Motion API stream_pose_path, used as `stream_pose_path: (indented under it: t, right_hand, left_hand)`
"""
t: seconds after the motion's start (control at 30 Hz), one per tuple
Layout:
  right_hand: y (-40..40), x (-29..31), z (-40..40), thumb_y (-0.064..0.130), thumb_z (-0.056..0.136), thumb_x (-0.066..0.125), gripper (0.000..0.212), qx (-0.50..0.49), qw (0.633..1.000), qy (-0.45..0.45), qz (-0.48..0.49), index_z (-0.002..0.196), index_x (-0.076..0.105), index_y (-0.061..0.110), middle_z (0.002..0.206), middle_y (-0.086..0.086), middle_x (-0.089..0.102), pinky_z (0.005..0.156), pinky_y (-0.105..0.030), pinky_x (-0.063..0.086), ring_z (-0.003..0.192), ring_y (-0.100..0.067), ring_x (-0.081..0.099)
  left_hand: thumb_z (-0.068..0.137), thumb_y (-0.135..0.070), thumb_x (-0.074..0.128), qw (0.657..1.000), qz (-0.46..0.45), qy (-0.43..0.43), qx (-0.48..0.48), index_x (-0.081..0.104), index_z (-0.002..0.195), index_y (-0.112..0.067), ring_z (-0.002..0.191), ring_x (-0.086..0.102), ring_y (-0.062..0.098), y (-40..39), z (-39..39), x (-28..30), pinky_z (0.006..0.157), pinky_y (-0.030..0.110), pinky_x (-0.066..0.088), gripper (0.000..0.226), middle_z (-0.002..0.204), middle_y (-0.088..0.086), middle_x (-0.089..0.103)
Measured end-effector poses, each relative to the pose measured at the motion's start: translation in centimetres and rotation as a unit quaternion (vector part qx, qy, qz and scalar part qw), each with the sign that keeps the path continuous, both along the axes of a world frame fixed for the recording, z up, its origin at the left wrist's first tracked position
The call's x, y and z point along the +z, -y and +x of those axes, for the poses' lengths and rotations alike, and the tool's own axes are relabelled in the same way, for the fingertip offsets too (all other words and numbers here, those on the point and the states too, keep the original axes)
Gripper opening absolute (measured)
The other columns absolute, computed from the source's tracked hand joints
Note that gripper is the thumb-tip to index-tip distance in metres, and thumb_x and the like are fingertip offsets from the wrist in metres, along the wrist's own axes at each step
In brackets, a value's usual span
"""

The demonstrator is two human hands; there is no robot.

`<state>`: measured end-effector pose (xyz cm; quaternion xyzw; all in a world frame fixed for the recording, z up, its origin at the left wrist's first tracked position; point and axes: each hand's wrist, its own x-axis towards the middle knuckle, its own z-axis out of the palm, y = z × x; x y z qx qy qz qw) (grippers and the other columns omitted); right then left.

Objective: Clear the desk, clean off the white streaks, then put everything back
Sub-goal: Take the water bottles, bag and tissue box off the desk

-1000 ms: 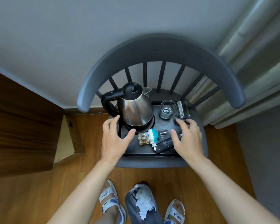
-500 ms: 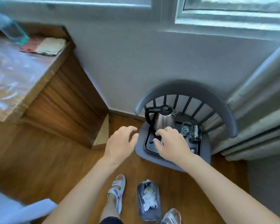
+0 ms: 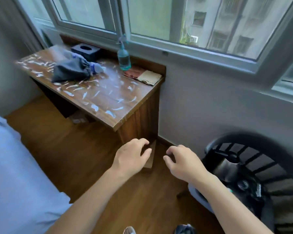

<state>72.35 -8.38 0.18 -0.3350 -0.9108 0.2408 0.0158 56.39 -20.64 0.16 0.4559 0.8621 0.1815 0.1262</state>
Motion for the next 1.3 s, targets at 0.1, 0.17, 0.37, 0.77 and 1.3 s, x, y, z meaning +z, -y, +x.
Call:
stream_pose_path:
  t: [0.1, 0.17, 0.37, 0.77, 1.3]
  right_hand:
    - [2.8, 1.2, -6.2, 0.044, 0.101, 0.056, 0.027, 0.010, 1.000, -0.006, -0.004, 0.114, 0.070, 0.026, 0.097, 0.012, 0.061, 0.059, -0.009, 0.036, 0.081, -0.006, 0.057]
    - [4.4, 2.0, -10.2, 0.043, 0.100, 0.057, 0.026, 0.022, 1.000, -0.011, 0.000, 0.112, 0.071, 0.025, 0.097, 0.011, 0.062, 0.063, -0.010, 0.037, 0.083, -0.007, 0.058]
    - [7.8, 3.6, -21.0, 0.042, 0.098, 0.059, 0.022, 0.043, 0.998, -0.035, 0.011, 0.095, 0.070, 0.024, 0.089, 0.008, 0.067, 0.067, -0.024, 0.052, 0.080, -0.011, 0.062]
    - [8.0, 4.2, -41.9, 0.041, 0.099, 0.060, 0.021, 0.096, 0.994, -0.047, -0.003, 0.100, 0.073, 0.024, 0.095, 0.009, 0.069, 0.073, -0.023, 0.056, 0.088, -0.008, 0.064]
    - [0.4, 3.3, -74.7, 0.034, 0.097, 0.058, 0.017, 0.113, 0.991, -0.071, 0.008, 0.085, 0.067, 0.027, 0.081, 0.011, 0.067, 0.062, -0.025, 0.053, 0.071, -0.005, 0.061]
  left_hand:
    - [0.105, -0.047, 0.054, 1.000, -0.014, 0.007, 0.003, 0.058, 0.142, -0.032, 0.120, 0.065, 0.013, 3.1, -5.9, 1.5, 0.100, 0.031, 0.056, 0.040, 0.135, -0.007, 0.066]
    - [0.105, -0.047, 0.054, 1.000, -0.021, 0.001, 0.004, 0.059, 0.141, -0.030, 0.120, 0.065, 0.015, 4.7, -9.6, 2.4, 0.099, 0.032, 0.054, 0.040, 0.133, -0.005, 0.066]
    - [0.103, -0.048, 0.056, 0.998, -0.043, -0.008, 0.035, 0.062, 0.137, -0.026, 0.120, 0.063, 0.019, 8.6, -19.5, 5.3, 0.100, 0.039, 0.053, 0.041, 0.130, -0.004, 0.067]
    - [0.099, -0.049, 0.062, 0.989, -0.024, 0.045, 0.140, 0.069, 0.123, -0.029, 0.107, 0.066, 0.015, 12.3, -38.4, 5.3, 0.091, 0.035, 0.055, 0.032, 0.117, -0.008, 0.070]
    - [0.103, -0.045, 0.059, 0.992, -0.004, 0.040, 0.119, 0.065, 0.131, -0.032, 0.103, 0.065, 0.005, 6.7, -71.4, 5.8, 0.090, 0.028, 0.059, 0.031, 0.121, -0.013, 0.069]
